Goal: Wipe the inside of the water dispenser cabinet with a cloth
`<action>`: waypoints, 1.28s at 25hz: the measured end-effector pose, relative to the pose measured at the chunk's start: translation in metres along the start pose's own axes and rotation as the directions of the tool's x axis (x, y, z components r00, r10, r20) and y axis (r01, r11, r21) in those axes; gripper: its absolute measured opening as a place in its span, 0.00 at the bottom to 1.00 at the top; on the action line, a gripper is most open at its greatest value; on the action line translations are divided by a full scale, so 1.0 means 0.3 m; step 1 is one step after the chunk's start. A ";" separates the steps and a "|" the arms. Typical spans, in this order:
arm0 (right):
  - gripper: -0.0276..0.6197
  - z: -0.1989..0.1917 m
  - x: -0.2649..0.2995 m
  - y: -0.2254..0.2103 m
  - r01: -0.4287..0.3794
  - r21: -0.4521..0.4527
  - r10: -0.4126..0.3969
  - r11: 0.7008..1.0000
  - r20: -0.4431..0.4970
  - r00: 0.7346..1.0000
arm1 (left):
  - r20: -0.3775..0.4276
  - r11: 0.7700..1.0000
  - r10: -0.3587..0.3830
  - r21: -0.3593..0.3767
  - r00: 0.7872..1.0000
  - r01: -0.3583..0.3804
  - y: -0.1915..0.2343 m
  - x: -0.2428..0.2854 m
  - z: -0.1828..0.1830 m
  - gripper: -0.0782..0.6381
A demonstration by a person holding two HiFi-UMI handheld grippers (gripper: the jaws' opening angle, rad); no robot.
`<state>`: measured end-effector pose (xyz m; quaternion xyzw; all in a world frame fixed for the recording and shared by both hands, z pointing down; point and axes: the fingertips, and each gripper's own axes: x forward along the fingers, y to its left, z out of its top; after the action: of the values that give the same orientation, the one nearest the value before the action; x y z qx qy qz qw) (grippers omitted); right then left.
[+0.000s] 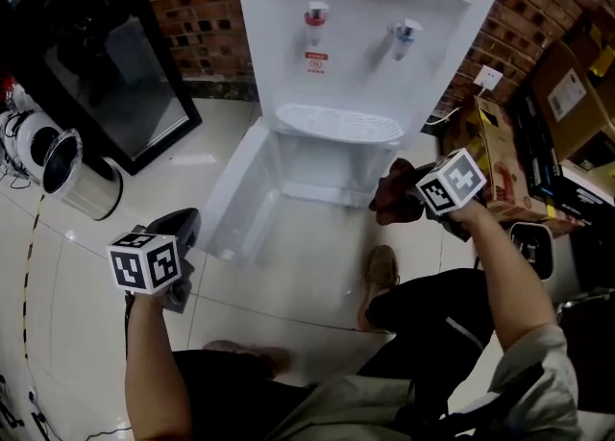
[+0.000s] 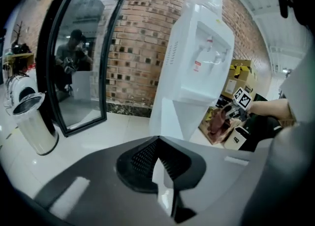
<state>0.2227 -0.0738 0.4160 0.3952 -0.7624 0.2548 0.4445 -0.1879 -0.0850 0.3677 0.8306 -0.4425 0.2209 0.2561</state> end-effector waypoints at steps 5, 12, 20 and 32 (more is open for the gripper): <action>0.21 0.017 0.012 0.053 0.002 -0.129 -0.005 0.992 -0.024 1.000 | -0.028 0.996 -0.084 0.027 0.996 0.085 -0.112 0.007 -0.029 0.11; 0.21 0.045 -0.016 0.046 0.023 -0.153 -0.026 0.988 -0.015 1.000 | -0.076 0.978 -0.205 0.009 0.976 0.206 -0.272 0.032 -0.053 0.11; 0.21 -0.001 -0.123 0.020 0.117 -0.308 -0.116 0.944 0.023 0.993 | -0.077 0.964 -0.237 0.108 0.968 0.244 -0.546 0.148 -0.045 0.11; 0.21 -0.004 -0.194 -0.101 0.203 -0.370 -0.155 0.907 0.157 0.975 | -0.051 0.973 -0.199 0.110 0.979 0.203 -0.838 0.391 0.042 0.11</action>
<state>0.2655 -0.0681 0.3666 0.3840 -0.7840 0.0340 0.4866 0.0870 -0.0458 0.3696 0.8799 -0.3376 0.2351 0.2379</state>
